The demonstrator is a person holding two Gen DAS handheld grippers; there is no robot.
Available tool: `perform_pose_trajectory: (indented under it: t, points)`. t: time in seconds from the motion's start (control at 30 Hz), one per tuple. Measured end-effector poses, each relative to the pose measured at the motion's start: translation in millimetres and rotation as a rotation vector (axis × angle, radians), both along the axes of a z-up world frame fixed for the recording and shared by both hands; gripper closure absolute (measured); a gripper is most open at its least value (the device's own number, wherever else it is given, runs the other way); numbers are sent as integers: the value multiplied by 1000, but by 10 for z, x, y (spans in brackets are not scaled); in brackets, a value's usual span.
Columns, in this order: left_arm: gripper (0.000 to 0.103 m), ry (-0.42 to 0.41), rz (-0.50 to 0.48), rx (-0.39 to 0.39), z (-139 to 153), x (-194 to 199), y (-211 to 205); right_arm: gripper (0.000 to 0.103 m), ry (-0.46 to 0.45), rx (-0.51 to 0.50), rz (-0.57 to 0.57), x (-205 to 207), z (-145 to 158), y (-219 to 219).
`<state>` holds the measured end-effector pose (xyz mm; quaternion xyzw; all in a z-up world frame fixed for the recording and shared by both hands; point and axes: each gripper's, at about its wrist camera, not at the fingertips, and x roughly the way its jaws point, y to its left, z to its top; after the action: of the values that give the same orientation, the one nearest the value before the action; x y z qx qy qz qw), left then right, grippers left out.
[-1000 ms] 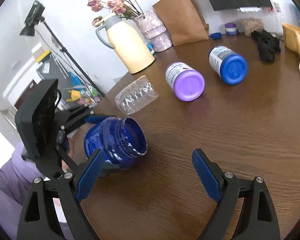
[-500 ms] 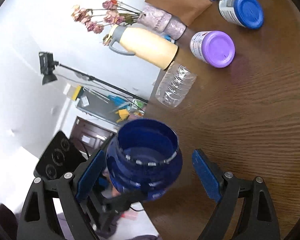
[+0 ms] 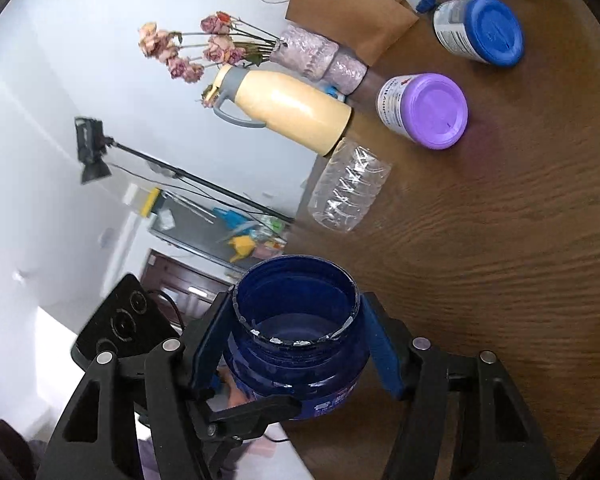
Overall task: Flip cup upright
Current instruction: 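Rotate the right tool to turn the blue jar opening upward, then lower the upright blue jar onto the table and open the right tool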
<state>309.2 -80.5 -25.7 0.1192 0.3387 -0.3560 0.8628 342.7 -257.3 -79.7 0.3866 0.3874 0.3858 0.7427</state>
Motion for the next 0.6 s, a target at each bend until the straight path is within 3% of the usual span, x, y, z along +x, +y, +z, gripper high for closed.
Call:
perform_pose_trajectory:
  t: [0.1,0.23,0.33,0.47,0.6]
  points:
    - [1,36,25,-11,-83,0,88,36,-91,-237,-46,-42,164,115]
    - [0,82,132,-35,-141,24,282,36,-278,-538,-72,-164,438,387]
    - [0,64,227,-37,-130,26,421,35,-372,-725,-97,-175,523,609]
    - [0,11,383,10,-155,16,579,35,-457,-870,-70,-174,510,857]
    - [0,9,447,-25,-199,6,713,35,-503,-924,-49,-132,508,1033]
